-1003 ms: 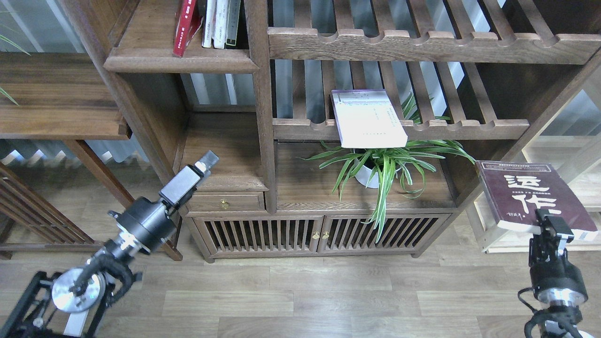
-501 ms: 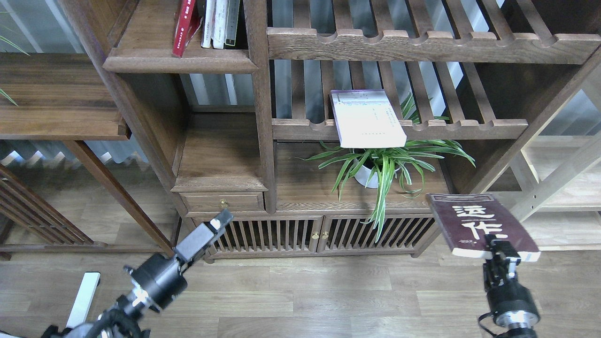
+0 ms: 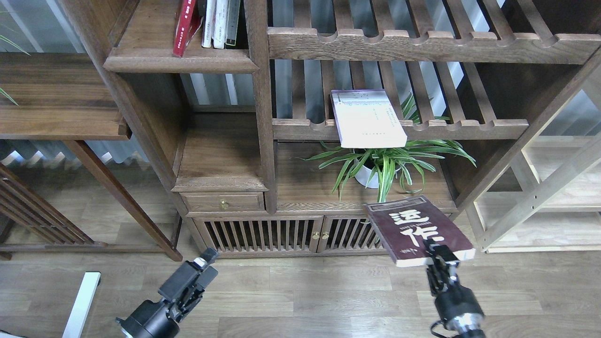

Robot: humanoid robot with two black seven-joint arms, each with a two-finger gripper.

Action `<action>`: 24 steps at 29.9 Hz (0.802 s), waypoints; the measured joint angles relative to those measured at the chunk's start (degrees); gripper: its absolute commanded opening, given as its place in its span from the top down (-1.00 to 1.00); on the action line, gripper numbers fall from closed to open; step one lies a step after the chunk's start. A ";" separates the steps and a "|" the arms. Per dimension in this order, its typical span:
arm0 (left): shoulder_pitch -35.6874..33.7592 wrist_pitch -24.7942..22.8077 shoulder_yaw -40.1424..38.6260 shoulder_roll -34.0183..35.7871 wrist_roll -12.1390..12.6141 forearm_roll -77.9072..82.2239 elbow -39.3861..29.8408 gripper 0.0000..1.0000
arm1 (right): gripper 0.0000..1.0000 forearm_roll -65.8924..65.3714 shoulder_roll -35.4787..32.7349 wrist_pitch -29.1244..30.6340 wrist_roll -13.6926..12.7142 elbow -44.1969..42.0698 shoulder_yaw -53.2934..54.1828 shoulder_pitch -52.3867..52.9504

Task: Organize books on shelf
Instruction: 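Lower the maroon book toward the left gripper with the right gripper, then grasp the maroon book's edge with the left gripper beside the right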

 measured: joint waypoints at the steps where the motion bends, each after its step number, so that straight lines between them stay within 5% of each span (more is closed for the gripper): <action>1: 0.01 0.00 -0.05 0.00 0.01 -1.00 0.16 -0.97 | 0.73 -0.75 0.57 0.00 -0.02 0.06 -0.51 0.76; 24: 0.55 0.00 -4.77 0.84 0.01 -16.61 -1.57 -0.97 | 0.73 -2.29 8.46 0.00 -0.20 6.60 -13.06 9.00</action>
